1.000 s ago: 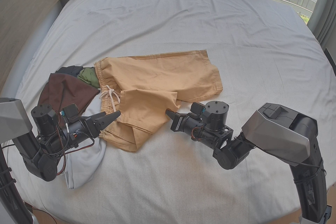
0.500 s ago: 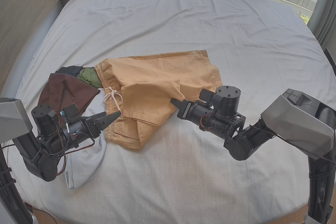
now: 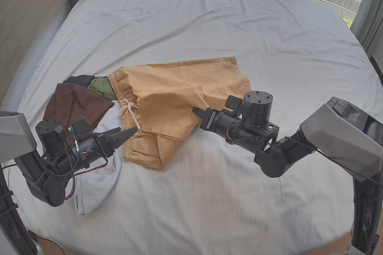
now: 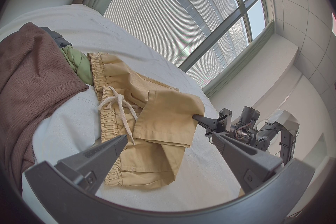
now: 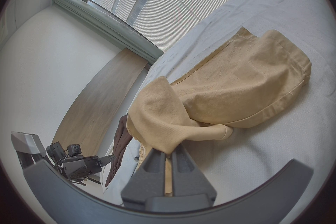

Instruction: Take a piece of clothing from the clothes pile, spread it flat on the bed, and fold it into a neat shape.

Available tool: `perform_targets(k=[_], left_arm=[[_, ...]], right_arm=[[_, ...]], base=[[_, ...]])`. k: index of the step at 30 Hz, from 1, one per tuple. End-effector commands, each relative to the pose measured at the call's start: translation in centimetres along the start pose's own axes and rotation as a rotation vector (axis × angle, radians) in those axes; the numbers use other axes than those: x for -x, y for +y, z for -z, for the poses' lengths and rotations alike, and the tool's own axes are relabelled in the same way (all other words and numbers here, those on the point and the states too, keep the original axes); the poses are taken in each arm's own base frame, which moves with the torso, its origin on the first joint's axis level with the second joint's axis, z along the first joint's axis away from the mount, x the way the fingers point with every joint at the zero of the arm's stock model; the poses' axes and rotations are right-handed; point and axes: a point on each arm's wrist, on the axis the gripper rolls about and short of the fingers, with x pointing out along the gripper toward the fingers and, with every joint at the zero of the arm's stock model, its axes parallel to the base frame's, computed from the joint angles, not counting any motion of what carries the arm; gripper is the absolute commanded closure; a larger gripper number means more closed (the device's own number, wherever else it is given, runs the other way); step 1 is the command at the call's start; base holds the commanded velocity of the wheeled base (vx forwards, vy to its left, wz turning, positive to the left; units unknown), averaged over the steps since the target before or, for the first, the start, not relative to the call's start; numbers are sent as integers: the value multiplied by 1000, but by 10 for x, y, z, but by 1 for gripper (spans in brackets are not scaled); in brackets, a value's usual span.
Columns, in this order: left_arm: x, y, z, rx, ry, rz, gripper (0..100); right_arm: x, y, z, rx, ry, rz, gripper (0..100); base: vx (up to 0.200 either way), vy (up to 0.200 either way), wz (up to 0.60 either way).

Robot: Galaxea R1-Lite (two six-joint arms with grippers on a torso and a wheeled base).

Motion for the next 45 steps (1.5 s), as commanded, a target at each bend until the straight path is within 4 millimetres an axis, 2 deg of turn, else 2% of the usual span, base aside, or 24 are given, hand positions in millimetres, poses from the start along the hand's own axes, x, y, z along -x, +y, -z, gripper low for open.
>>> perform_targets(k=[1, 6, 12, 13, 19, 22, 26, 32, 35, 39, 45], left_arm=[[0, -1, 2, 4, 6, 1, 0], [0, 0, 2, 5, 8, -2, 0], [0, 1, 3, 8, 11, -3, 0], [-1, 1, 4, 8, 12, -2, 0], [0, 1, 4, 9, 13, -3, 0], [-1, 1, 4, 10, 15, -2, 0], [-1, 1, 4, 10, 15, -2, 0], [0, 0, 4, 10, 15, -2, 0], [-1, 0, 4, 9, 14, -1, 0], [-1, 0, 4, 8, 13, 1, 0], [-1, 0, 4, 8, 12, -2, 0]], right_arm=[[-5, -10, 13, -4, 31, 18, 100], [-16, -21, 28, -5, 59, 22, 100], [-15, -22, 32, -6, 66, 23, 100], [-14, -24, 34, -4, 67, 27, 0], [-5, -25, 46, -7, 95, 33, 0], [-3, -19, 60, -9, 134, 28, 0], [-6, -13, 65, -6, 139, 7, 0], [-19, -19, 63, 11, 87, -17, 0], [-23, -17, 56, 16, 66, -27, 0], [-26, -12, 58, 19, 65, -42, 0], [-28, 12, 66, 16, 89, -107, 0]], base=[[0, 0, 0], [0, 0, 0], [0, 0, 0], [0, 0, 0], [0, 0, 0], [0, 0, 0], [0, 0, 0], [0, 0, 0], [0, 0, 0], [0, 0, 0], [0, 0, 0]])
